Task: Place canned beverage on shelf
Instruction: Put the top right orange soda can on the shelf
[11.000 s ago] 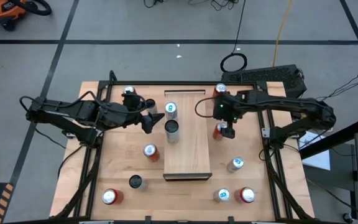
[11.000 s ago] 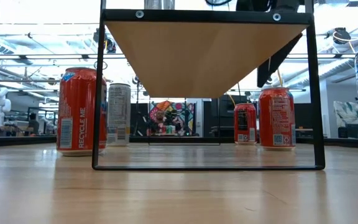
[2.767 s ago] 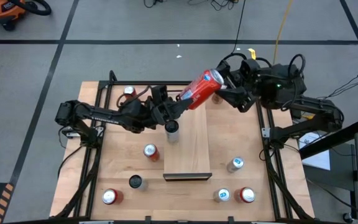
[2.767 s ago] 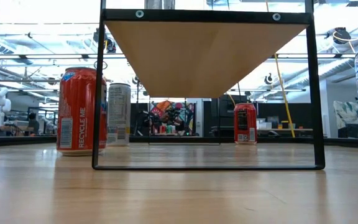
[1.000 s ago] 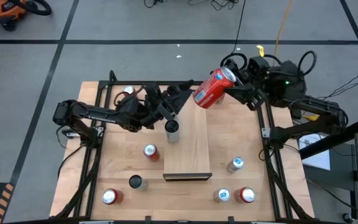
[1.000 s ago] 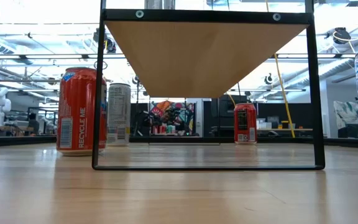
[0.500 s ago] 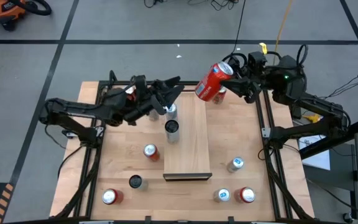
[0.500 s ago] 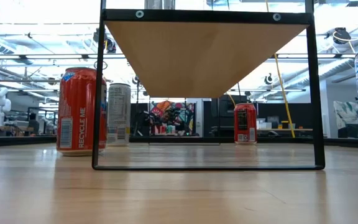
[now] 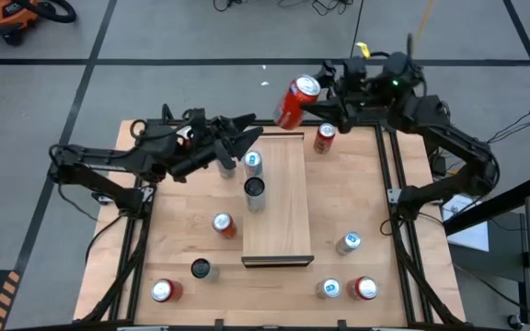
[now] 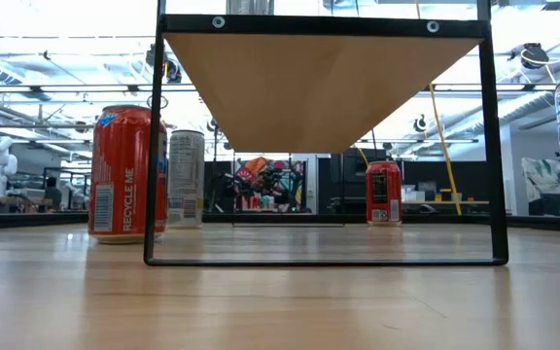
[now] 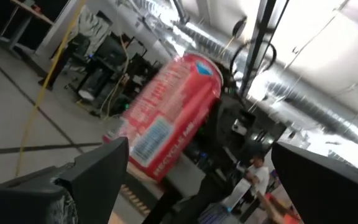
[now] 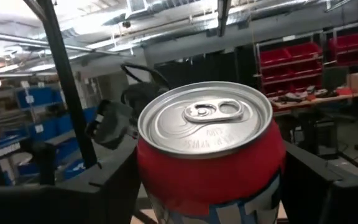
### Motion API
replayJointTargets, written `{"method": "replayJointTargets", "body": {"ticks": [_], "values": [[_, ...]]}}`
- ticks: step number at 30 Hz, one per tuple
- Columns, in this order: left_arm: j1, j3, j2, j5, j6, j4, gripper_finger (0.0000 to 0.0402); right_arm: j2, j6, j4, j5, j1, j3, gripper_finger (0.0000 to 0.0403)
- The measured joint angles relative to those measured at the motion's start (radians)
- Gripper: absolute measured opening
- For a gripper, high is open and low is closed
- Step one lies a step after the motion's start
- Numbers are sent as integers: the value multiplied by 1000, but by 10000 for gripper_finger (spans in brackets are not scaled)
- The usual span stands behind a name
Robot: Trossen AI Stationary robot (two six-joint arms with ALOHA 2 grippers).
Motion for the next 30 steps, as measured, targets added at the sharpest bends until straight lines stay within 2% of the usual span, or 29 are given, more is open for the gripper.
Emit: {"method": "replayJointTargets", "body": {"ticks": [8,19,24,30], "values": [[0,0,-93,-23,5,-228,398,106,1,-4,-175,-50,7,274],[0,0,-209,-34,18,-448,398,230,-35,-40,-174,-51,7,274],[2,0,-210,-49,26,-496,398,287,-107,-78,-180,-62,7,274],[23,0,-203,-63,17,-525,398,361,-118,-73,-232,-86,7,274]]}}
